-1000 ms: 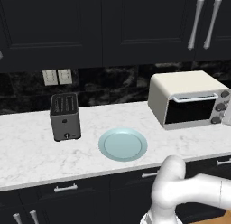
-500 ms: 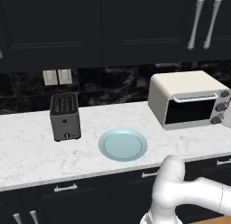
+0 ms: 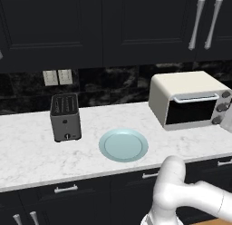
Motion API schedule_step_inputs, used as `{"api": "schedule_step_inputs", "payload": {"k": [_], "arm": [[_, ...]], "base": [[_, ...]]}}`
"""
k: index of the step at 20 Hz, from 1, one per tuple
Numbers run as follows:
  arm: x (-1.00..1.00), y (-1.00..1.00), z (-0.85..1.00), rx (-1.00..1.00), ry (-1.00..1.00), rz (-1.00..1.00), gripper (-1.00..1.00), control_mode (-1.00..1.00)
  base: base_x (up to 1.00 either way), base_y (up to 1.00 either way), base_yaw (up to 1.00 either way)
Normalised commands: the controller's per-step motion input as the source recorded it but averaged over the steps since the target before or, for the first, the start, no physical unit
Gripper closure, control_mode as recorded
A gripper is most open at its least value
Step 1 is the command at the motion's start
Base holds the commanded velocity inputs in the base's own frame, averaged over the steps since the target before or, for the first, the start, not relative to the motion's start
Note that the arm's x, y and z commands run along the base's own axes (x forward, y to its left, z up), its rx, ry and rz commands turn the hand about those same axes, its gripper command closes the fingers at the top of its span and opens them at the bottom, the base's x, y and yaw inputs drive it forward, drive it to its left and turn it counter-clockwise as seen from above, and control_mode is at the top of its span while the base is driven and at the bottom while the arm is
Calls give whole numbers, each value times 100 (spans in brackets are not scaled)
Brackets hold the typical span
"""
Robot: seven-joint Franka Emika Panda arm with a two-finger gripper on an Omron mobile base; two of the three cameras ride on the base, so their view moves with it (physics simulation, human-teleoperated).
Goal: Pick up the kebab skewer and baguette bread, and place them inside the toaster oven. Close the toaster oven door and start by setting the timer.
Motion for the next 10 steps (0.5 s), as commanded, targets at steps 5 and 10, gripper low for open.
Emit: {"api": "schedule_step_inputs", "payload": {"k": [5, 10], "arm": [[0, 0, 0, -17, -23, 0, -100, -100], [0, 0, 0, -17, -19, 0, -100, -100]], "base": [[0, 0, 0], [0, 0, 0]]}}
